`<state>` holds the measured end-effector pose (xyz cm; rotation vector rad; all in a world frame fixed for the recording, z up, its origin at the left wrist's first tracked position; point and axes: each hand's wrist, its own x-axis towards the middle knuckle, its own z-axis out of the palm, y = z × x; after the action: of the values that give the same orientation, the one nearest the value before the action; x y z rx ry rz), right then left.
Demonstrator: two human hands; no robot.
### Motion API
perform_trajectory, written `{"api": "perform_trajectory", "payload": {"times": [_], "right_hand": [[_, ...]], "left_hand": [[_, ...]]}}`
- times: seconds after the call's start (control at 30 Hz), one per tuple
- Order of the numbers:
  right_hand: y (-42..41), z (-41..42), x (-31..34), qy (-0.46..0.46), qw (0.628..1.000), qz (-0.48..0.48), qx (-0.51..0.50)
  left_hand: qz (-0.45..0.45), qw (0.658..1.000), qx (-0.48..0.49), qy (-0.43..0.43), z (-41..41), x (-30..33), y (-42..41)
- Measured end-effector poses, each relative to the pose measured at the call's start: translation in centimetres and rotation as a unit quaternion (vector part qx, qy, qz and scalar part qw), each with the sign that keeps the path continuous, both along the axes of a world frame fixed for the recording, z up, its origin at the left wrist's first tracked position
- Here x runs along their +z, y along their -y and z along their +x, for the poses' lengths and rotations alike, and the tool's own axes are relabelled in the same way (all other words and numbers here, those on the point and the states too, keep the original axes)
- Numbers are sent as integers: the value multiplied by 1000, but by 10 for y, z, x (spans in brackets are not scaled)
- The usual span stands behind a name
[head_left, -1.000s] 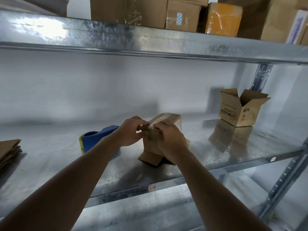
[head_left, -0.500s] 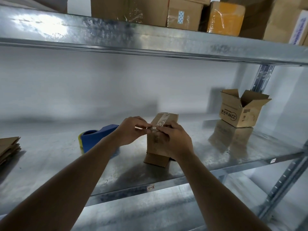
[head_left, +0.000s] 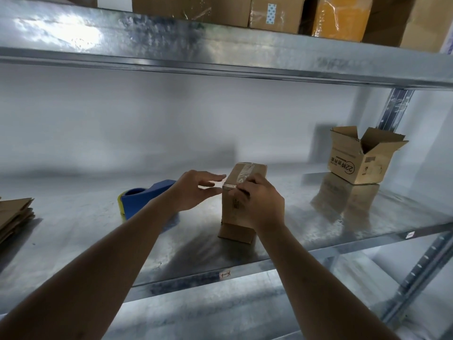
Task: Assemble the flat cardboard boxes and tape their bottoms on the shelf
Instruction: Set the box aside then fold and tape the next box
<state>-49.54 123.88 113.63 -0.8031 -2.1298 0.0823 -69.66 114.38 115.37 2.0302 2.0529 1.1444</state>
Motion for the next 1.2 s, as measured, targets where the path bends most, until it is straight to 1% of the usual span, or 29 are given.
{"api": "perform_trajectory", "payload": {"times": [0.1, 0.23, 0.33, 0.43, 0.6, 0.77, 0.87, 1.0, 1.1, 1.17, 1.2], "right_hand": [[0, 2, 2, 3, 1000, -18, 4], [0, 10, 6, 49, 998, -20, 24], [3, 17, 0, 54, 997, -18, 54], [4, 16, -5, 39, 997, -25, 66], [5, 14, 1, 56, 996, -31, 55], [11, 11, 4, 48, 997, -20, 48], [13, 9, 2, 57, 998, -9, 39], [8, 4, -7, 10, 999, 27, 33], [3, 2, -6, -54, 998, 34, 28], [1, 2, 2, -101, 994, 22, 30], [1, 2, 6, -129, 991, 13, 35]], "left_hand": [[37, 999, -14, -17, 2, -2, -1], [83, 996, -18, -20, 5, -6, -4], [97, 993, -59, 16, 10, -5, -4], [91, 995, -42, 31, 8, -9, -10], [95, 995, 5, 3, 6, -14, -10], [78, 994, -4, -78, 11, -13, -10], [72, 992, -10, -108, 13, -7, -8], [74, 989, -11, -130, 15, -7, -3], [48, 996, 12, -78, 15, -9, 1], [7, 998, 38, -48, 15, -9, 4], [-19, 997, 51, -49, 14, -10, 4]]}}
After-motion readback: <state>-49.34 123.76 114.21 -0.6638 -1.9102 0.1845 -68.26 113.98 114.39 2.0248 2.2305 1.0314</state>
